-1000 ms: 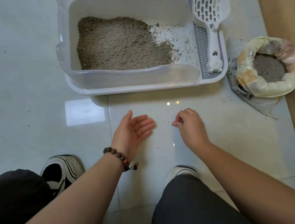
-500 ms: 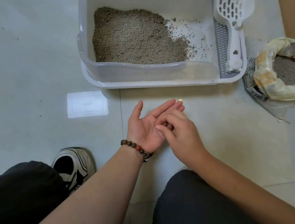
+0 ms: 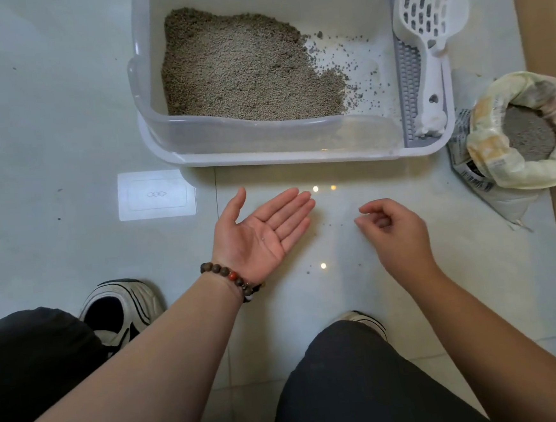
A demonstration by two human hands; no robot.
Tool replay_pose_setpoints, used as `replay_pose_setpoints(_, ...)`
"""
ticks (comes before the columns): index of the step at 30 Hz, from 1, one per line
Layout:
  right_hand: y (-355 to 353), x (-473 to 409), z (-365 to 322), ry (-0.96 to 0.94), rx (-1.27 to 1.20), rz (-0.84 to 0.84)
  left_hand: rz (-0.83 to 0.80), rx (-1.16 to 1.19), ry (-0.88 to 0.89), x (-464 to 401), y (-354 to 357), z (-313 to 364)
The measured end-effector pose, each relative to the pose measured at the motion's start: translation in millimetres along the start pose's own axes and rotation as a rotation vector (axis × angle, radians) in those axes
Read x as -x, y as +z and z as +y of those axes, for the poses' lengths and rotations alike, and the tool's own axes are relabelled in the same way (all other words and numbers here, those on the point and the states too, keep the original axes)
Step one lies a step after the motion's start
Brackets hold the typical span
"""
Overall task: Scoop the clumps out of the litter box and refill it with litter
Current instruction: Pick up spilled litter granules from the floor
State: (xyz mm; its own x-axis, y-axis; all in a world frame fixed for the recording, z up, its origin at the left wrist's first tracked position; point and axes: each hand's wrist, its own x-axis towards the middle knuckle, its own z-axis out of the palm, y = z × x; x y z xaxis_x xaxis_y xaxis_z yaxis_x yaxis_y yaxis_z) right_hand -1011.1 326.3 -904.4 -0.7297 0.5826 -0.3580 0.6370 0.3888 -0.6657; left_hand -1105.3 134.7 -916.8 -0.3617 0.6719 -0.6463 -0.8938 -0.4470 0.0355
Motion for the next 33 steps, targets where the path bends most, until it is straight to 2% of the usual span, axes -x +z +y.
replay_pose_setpoints(3,12,-9,11,-0.048,0.082,-0.142,0.031,-0.008,0.011,1,-6,1)
replay_pose_setpoints(6,25,-13,8,-0.168,0.22,-0.207,0.053,-0.022,0.015,3,-7,1)
replay_pose_setpoints(18,42,-22,9,-0.252,0.393,-0.161,0.064,-0.007,0.007,1,-2,-6)
replay_pose_setpoints(20,41,-18,8,-0.245,0.351,-0.162,0.061,-0.001,0.01,-2,1,-8)
replay_pose_setpoints(24,29,5,-15,-0.273,0.042,-0.027,0.046,0.029,0.014,-12,10,-14)
replay_pose_setpoints(26,28,23,-31,-0.337,-0.03,-0.06,0.012,0.052,0.007,-17,18,-17)
replay_pose_setpoints(29,37,38,-42,-0.392,-0.024,-0.143,-0.048,0.036,-0.023,-22,29,-24)
replay_pose_setpoints(33,39,37,-41,-0.414,0.057,-0.098,-0.111,0.035,-0.038,-24,36,-28)
